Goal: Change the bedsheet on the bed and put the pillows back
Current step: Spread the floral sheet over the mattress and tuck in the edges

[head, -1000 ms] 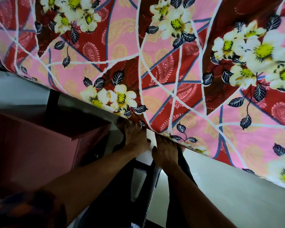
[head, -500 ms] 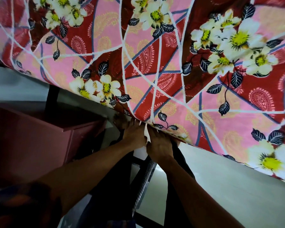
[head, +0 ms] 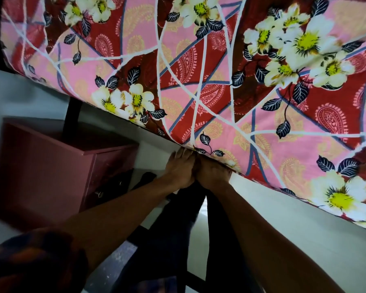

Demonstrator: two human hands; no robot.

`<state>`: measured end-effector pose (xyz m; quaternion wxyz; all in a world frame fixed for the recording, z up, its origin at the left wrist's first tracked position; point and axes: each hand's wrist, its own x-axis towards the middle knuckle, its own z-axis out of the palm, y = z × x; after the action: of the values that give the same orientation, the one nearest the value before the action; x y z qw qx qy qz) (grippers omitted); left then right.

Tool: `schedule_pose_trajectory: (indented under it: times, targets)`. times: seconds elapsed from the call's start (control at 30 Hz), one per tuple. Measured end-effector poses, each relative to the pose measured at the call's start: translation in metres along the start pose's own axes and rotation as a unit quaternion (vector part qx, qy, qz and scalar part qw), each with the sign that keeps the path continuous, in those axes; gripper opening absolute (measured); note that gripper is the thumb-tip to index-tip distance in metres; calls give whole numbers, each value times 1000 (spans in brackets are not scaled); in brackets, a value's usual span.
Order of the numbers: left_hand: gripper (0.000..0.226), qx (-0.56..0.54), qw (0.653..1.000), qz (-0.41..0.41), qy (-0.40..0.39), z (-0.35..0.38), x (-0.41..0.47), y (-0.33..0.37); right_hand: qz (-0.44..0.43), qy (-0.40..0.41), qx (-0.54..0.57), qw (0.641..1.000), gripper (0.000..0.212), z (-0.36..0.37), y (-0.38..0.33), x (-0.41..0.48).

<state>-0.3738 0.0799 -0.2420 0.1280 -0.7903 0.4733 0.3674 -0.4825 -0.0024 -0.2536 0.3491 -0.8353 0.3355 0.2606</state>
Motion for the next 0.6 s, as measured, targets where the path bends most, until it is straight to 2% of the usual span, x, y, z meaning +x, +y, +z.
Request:
schedule_pose_trajectory:
  times: [0.13, 0.27, 0.4, 0.53, 0.6]
  targets:
    - [74, -7, 1000, -12, -14, 3, 3, 2, 8, 64, 16, 998, 70, 11, 1, -20]
    - [72, -50, 996, -59, -33, 3, 7, 12, 20, 48, -8, 999, 60, 27, 18, -26]
    - [64, -56, 996, -73, -10, 1, 12, 21, 65, 47, 19, 997, 59, 24, 22, -21]
    - [58, -46, 997, -20, 53, 1, 3, 18, 96, -12, 27, 995, 66, 9, 13, -12]
    - [57, -34, 996, 14, 79, 5, -2, 19, 89, -10, 31, 996, 62, 5, 13, -13]
